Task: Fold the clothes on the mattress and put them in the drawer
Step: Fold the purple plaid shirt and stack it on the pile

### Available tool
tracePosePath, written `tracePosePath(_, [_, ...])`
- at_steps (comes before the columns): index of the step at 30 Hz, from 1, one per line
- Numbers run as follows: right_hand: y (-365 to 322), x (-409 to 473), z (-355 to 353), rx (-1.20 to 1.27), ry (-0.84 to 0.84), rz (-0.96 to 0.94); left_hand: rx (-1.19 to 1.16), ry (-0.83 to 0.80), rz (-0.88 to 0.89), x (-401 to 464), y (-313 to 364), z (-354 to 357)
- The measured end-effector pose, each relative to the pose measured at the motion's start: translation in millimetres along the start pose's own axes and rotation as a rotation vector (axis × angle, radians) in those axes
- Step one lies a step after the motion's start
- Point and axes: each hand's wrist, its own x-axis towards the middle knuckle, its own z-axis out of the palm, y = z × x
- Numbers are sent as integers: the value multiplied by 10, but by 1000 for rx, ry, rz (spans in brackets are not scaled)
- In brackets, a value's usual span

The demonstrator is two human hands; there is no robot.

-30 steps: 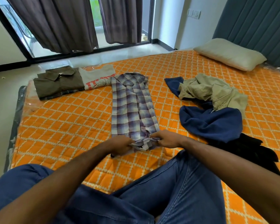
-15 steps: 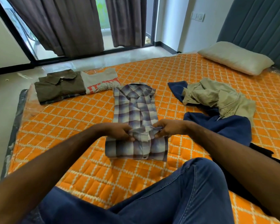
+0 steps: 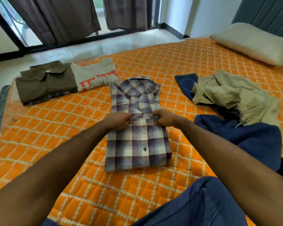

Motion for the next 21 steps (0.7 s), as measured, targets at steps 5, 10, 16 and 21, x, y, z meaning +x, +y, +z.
tracePosePath(5, [141, 156, 208, -27, 63, 2, 79, 90, -40, -7, -154, 163])
tracePosePath(10, [35, -122, 527, -434, 603, -188, 171, 640, 87, -525, 132, 453])
tracePosePath(16, [276, -519, 1554, -643, 426, -327, 165, 412, 132, -725, 264, 1283])
tracePosePath(21, [421, -382, 1619, -635, 394, -246, 98, 323, 124, -623, 190, 1429])
